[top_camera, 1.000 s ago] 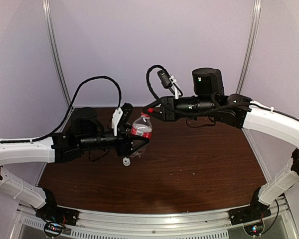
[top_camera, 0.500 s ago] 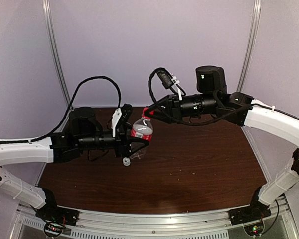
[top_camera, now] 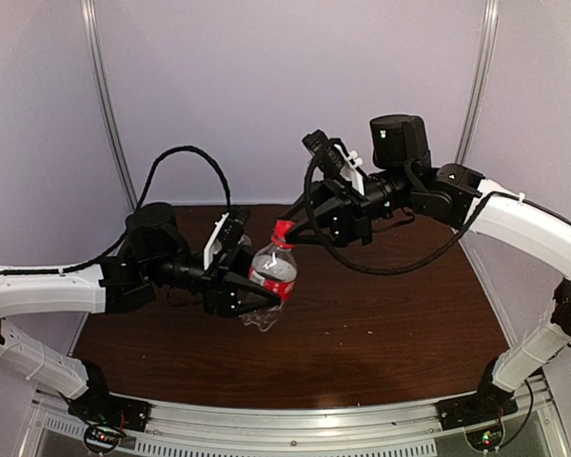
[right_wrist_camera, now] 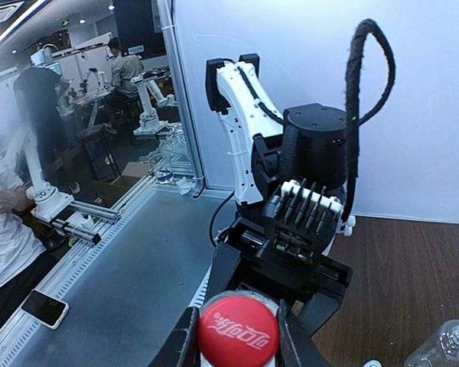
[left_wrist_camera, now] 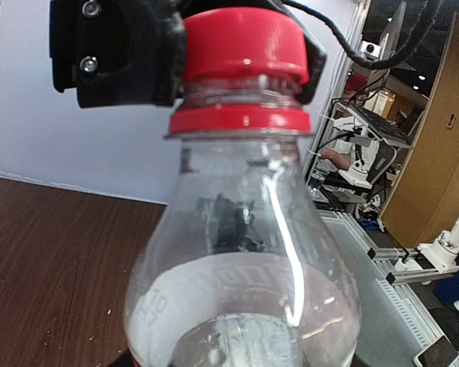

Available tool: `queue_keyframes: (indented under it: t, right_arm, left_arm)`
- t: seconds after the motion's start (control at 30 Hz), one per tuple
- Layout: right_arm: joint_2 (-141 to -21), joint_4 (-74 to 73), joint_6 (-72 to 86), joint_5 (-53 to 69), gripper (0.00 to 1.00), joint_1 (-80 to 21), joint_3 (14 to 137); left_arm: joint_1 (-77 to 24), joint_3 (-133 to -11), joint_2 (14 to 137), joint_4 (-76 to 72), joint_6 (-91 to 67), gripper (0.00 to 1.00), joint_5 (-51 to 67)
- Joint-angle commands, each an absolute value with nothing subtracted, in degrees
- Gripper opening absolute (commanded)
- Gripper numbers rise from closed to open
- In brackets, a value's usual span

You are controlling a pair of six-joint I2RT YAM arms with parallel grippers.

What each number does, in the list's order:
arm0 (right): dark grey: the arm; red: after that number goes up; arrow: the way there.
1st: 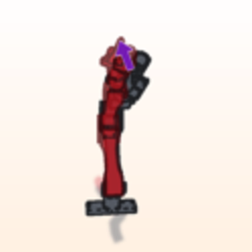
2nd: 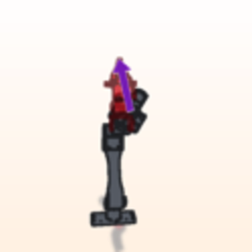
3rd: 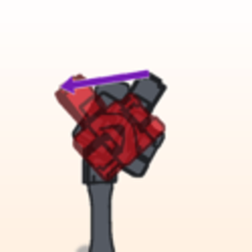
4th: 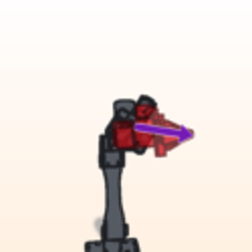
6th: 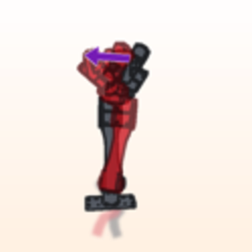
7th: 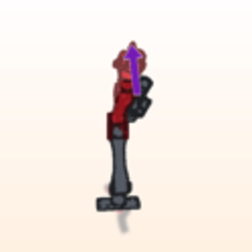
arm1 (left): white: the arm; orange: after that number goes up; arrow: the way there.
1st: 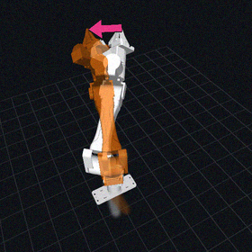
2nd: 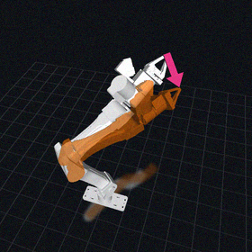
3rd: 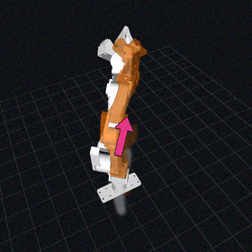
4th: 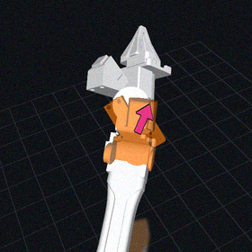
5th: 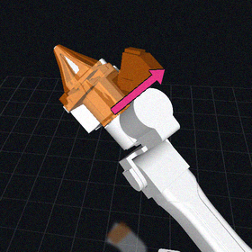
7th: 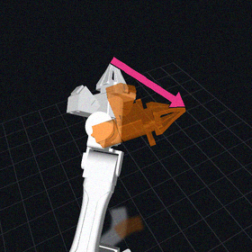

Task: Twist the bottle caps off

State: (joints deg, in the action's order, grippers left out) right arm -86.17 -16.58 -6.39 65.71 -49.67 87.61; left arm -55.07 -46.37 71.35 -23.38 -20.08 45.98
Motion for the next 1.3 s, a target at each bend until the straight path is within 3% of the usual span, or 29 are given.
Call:
queue_keyframes:
  t: [0.0,0.2,0.43,0.8,1.27]
  right_arm:
    - [-87.6,-21.5,-12.0,70.2,0.2,-48.0,91.3]
    - [-87.4,-22.6,-12.2,69.5,0.21,-48.0,91.5]
    - [-85.4,-18.5,-7.0,61.4,0.34,-48.0,88.3]
    - [-84.6,-17.3,-5.4,60.9,0.44,-48.0,87.0]
    - [-81.1,-14.8,-3.4,58.7,0.66,-48.0,82.5]
  left_arm:
    - [-55.4,-46.1,71.1,-33.6,-22.8,0.44,55.9]
    - [-55.4,-46.8,71.3,-33.2,-23.0,0.44,55.2]
    - [-55.4,-47.4,70.6,-29.8,-20.7,0.44,50.0]
    - [-55.4,-48.0,71.3,-28.9,-20.2,0.44,48.4]
    - [-55.3,-48.1,71.0,-28.0,-19.4,0.44,44.4]
